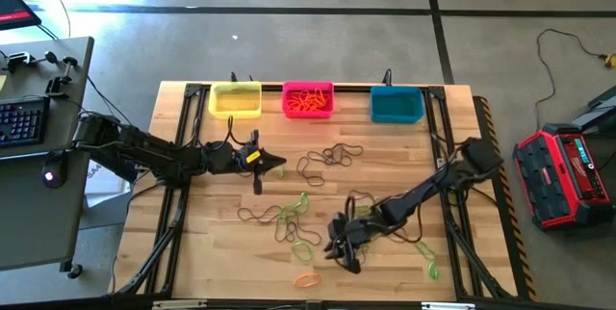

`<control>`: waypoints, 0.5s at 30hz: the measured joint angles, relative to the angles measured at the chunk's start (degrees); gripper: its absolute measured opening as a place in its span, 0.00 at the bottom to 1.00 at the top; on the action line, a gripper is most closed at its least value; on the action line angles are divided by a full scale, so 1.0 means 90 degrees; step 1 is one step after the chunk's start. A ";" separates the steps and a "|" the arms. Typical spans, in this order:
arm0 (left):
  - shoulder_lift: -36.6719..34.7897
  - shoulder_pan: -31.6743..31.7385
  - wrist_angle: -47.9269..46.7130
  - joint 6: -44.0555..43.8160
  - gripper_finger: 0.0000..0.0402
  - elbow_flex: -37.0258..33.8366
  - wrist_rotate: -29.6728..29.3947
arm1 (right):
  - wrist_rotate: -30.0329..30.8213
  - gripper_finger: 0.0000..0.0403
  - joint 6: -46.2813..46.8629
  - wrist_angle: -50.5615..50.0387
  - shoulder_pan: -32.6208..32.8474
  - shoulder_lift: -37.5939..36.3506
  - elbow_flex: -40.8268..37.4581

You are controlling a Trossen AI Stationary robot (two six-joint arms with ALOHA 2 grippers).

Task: Sort rubber bands into baskets
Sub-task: Put the orange rubber band into the pink bin

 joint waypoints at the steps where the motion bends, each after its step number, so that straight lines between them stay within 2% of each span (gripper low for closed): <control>1: 0.0000 0.0000 0.0005 -0.0021 0.00 0.0000 -0.0029 | -0.0007 0.24 0.0064 -0.0144 0.0021 0.0083 0.0171; 10: 0.0002 0.0001 0.0133 -0.0022 0.00 0.0000 -0.0696 | -0.0411 0.29 -0.0431 -0.2605 0.0134 0.0645 0.2194; 15: 0.0002 -0.0001 0.0136 -0.0057 0.00 0.0000 -0.0824 | -0.0087 0.31 -0.0469 -0.3815 0.0130 0.0659 0.2800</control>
